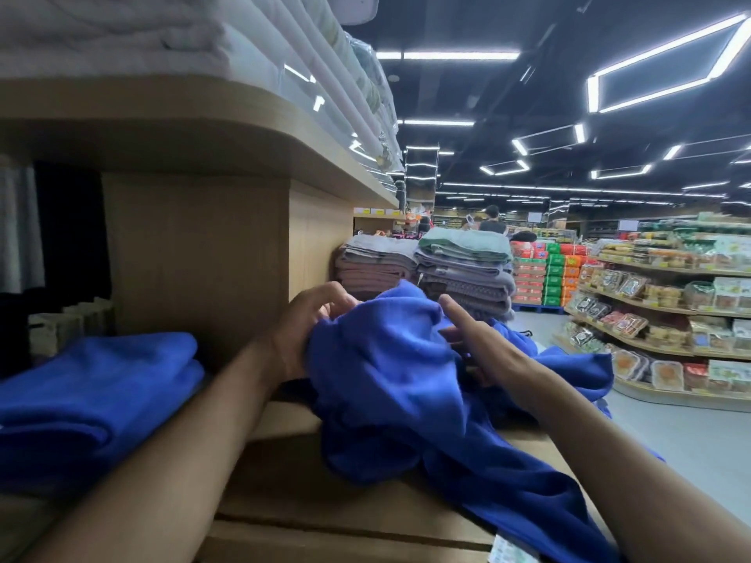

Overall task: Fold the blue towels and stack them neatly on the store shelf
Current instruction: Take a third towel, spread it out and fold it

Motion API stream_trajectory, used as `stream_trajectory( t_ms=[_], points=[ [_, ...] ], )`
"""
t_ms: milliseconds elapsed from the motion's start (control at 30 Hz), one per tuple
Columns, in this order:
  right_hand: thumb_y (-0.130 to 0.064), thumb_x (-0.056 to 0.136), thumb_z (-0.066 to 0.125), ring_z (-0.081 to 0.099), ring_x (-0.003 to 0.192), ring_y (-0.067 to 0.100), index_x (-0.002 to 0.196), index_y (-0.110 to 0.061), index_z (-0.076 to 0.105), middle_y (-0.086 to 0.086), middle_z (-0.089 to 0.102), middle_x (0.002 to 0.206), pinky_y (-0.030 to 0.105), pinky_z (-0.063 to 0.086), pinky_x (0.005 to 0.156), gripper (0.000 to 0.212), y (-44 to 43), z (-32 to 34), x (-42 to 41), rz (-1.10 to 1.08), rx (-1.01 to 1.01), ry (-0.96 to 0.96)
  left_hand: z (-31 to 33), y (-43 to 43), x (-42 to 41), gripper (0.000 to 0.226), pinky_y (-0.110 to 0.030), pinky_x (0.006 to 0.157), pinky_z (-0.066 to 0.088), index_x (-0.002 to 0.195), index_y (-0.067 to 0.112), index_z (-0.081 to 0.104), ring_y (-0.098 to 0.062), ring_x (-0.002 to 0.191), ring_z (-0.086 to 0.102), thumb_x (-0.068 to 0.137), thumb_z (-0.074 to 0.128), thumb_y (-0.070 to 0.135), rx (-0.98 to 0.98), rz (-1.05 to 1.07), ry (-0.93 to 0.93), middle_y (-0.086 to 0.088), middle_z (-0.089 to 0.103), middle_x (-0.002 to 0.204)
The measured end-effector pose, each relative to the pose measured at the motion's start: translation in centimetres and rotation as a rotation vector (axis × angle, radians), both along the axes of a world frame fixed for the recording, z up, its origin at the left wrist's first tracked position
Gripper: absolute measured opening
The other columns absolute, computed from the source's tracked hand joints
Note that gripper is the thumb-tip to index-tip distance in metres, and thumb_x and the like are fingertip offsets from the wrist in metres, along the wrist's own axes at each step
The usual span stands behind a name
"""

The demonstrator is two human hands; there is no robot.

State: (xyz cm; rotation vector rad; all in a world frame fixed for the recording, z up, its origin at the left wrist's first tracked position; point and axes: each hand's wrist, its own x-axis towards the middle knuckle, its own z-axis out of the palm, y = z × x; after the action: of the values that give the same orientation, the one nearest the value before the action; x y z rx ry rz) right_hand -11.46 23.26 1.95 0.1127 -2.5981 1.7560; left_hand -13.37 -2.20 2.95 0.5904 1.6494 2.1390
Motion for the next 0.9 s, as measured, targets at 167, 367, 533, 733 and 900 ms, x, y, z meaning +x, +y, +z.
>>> stream_trajectory(
  t_ms=[167, 367, 533, 733, 900],
  points=[
    [-0.049, 0.089, 0.070, 0.053, 0.067, 0.015, 0.106, -0.018, 0.071, 0.003, 0.058, 0.082, 0.024, 0.041, 0.059, 0.035, -0.6, -0.5, 0.3, 0.188, -0.232, 0.069, -0.5, 1.5, 0.2, 0.036, -0.035, 0.076, 0.055, 0.082, 0.010, 0.069, -0.024, 0.075, 0.064, 0.087, 0.069, 0.046, -0.065, -0.147, 0.049, -0.009, 0.068, 0.084],
    [-0.017, 0.093, 0.072, 0.052, 0.064, 0.008, 0.089, -0.013, 0.066, 0.001, 0.061, 0.076, 0.018, 0.040, 0.052, 0.009, -1.6, -0.1, 0.6, 0.129, -0.256, 0.591, -0.1, 2.3, 0.5, 0.054, -0.031, 0.079, 0.058, 0.113, 0.023, 0.071, -0.018, 0.095, 0.071, 0.072, 0.083, 0.056, -0.401, 0.170, 0.341, -0.004, 0.075, 0.109],
    [-0.046, 0.092, 0.065, 0.048, 0.056, 0.009, 0.091, -0.021, 0.070, -0.001, 0.061, 0.082, 0.022, 0.038, 0.052, 0.025, 0.0, 1.7, 0.6, 0.204, -0.765, 0.301, 0.4, 0.8, 1.2, 0.031, -0.030, 0.065, 0.060, 0.088, 0.014, 0.081, -0.026, 0.079, 0.073, 0.064, 0.080, 0.035, -0.093, 0.053, 0.139, -0.014, 0.077, 0.093],
    [-0.055, 0.078, 0.076, 0.050, 0.053, 0.011, 0.117, -0.030, 0.063, 0.001, 0.061, 0.088, 0.022, 0.031, 0.047, 0.047, -0.5, 0.6, 0.5, 0.255, -0.320, 0.128, 0.8, 0.9, 1.2, 0.017, -0.020, 0.058, 0.053, 0.073, 0.017, 0.078, -0.015, 0.064, 0.068, 0.072, 0.071, 0.032, 0.197, 0.153, 0.214, -0.006, 0.071, 0.072],
    [-0.031, 0.086, 0.079, 0.049, 0.074, 0.024, 0.109, -0.014, 0.072, 0.016, 0.059, 0.091, 0.031, 0.033, 0.059, 0.029, -1.1, 0.1, 0.8, 0.320, -0.316, 0.266, 0.7, 0.3, 1.2, 0.035, -0.032, 0.076, 0.057, 0.110, 0.010, 0.072, -0.025, 0.089, 0.069, 0.076, 0.065, 0.016, 0.135, 0.062, 0.264, -0.015, 0.071, 0.095]
  ],
)
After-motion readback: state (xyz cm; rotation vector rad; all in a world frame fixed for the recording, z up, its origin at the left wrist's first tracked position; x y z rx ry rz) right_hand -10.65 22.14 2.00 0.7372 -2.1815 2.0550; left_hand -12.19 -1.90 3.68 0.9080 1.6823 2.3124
